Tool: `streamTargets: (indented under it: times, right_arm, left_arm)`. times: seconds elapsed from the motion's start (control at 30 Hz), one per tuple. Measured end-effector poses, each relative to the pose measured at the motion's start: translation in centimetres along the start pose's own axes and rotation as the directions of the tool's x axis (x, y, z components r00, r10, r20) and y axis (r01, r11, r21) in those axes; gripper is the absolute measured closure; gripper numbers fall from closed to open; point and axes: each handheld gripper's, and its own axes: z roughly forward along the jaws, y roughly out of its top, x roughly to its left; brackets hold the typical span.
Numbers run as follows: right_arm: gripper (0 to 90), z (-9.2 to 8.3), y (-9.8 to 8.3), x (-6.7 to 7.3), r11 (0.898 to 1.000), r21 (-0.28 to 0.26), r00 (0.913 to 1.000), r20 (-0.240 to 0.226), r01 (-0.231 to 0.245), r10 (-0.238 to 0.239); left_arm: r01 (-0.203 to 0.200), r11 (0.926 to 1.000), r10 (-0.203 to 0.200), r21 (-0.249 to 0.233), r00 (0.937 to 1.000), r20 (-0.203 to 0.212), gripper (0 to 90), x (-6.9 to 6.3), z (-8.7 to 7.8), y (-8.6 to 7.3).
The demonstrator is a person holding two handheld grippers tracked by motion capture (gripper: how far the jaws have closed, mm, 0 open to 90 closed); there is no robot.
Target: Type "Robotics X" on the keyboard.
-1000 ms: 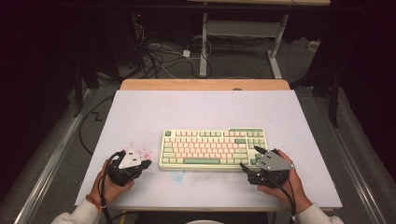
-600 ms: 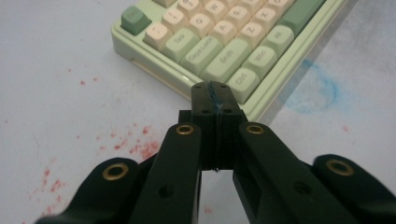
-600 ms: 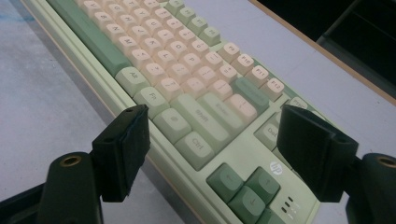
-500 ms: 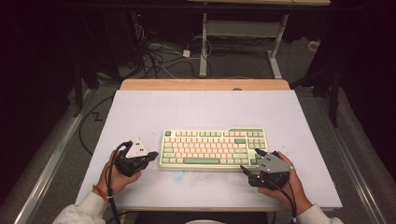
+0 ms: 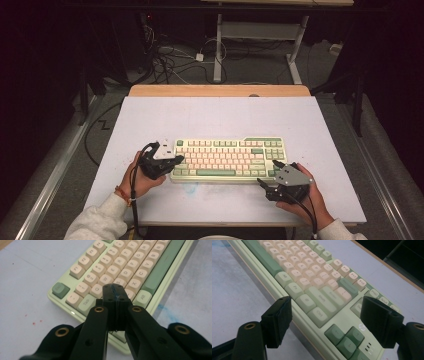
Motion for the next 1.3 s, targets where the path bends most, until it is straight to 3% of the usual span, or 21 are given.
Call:
streamTargets:
  times: [0.37,0.7,1.13,1.3]
  right_arm:
    - [25.9,0.1,-0.2,0.1,1.0,0.009,1.0,-0.003,0.009,-0.009]
    - [25.9,0.2,-0.2,0.2,1.0,0.012,0.9998,-0.009,0.015,-0.015]
    - [25.9,0.1,-0.2,0.4,1.0,0.004,0.9996,-0.015,0.025,-0.025]
    - [25.9,0.0,-0.2,0.3,1.0,0.004,0.9997,-0.013,0.02,-0.02]
  left_arm:
    - [-0.043,0.9986,0.042,0.029,0.9987,0.027,87.7,-0.3,2.3,2.1]
    - [-0.071,0.9944,0.068,0.078,0.9971,0.034,87.7,-0.4,3.9,2.7]
    - [-0.076,0.9922,0.073,0.099,0.9967,0.036,87.7,-0.5,4.6,2.7]
    - [-0.094,0.993,0.093,0.071,0.9953,0.028,87.7,-0.9,4.2,2.9]
